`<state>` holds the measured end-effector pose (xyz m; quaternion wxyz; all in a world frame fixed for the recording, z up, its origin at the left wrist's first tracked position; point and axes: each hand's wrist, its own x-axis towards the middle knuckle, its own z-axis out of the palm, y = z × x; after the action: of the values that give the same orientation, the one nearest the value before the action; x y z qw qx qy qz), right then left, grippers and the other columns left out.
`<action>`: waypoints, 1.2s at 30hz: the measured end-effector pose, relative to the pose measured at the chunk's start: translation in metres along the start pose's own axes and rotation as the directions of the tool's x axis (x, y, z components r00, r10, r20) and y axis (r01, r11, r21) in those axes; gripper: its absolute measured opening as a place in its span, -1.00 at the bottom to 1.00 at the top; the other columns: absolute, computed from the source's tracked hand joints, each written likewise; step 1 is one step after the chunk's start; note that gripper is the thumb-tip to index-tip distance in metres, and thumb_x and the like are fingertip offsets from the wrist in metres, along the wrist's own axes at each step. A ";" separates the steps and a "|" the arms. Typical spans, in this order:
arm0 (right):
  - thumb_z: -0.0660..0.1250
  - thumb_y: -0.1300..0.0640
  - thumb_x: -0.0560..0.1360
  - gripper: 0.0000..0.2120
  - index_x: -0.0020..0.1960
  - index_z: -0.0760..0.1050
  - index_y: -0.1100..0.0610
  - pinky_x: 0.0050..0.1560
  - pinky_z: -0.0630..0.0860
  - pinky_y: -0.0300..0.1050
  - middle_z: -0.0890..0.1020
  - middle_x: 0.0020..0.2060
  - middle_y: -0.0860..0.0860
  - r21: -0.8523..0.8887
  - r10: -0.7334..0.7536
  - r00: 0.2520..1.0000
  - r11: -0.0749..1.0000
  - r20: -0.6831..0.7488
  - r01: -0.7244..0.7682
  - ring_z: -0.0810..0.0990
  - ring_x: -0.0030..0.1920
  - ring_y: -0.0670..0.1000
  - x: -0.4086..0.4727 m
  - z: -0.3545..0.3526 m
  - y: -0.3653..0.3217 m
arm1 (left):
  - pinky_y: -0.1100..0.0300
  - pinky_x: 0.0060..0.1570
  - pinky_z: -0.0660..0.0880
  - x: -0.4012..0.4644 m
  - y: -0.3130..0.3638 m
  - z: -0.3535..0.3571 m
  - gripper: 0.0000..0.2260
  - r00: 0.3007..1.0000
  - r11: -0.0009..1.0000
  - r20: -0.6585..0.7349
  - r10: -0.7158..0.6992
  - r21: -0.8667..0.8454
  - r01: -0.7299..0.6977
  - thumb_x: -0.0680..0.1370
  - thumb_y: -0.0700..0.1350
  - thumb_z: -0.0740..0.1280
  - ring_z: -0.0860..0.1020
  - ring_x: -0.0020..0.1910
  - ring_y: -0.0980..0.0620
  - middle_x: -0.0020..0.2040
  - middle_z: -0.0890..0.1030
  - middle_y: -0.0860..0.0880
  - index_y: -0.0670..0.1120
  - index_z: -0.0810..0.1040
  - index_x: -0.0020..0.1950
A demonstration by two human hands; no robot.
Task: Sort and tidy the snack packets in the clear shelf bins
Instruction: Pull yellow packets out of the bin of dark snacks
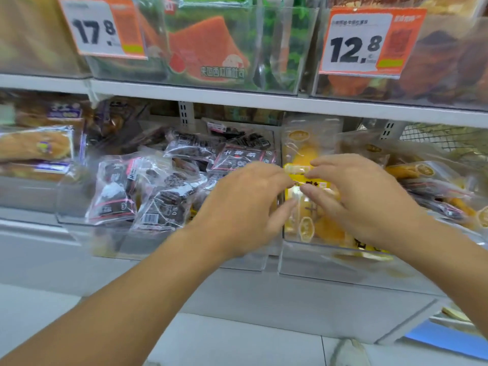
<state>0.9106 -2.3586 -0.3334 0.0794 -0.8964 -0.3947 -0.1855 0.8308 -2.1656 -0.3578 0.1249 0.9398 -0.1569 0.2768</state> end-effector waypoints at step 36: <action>0.25 0.33 0.63 -0.78 -0.11 0.36 0.06 -0.50 0.57 0.21 0.65 -0.23 0.18 0.793 0.253 0.941 0.608 -0.225 0.026 0.61 -0.45 0.13 0.034 -0.019 -0.021 | -0.27 0.54 -0.13 -0.048 -0.087 0.003 -0.52 0.923 0.923 -0.021 -0.384 0.008 0.384 0.60 -0.08 0.33 -0.03 0.62 -0.09 0.55 0.25 -0.05 -0.04 0.32 0.51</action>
<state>0.9110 -2.3267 -0.3020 0.5374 -0.7520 -0.3593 -0.1288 0.8253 -2.0759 -0.3998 0.1726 0.9503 0.0332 0.2570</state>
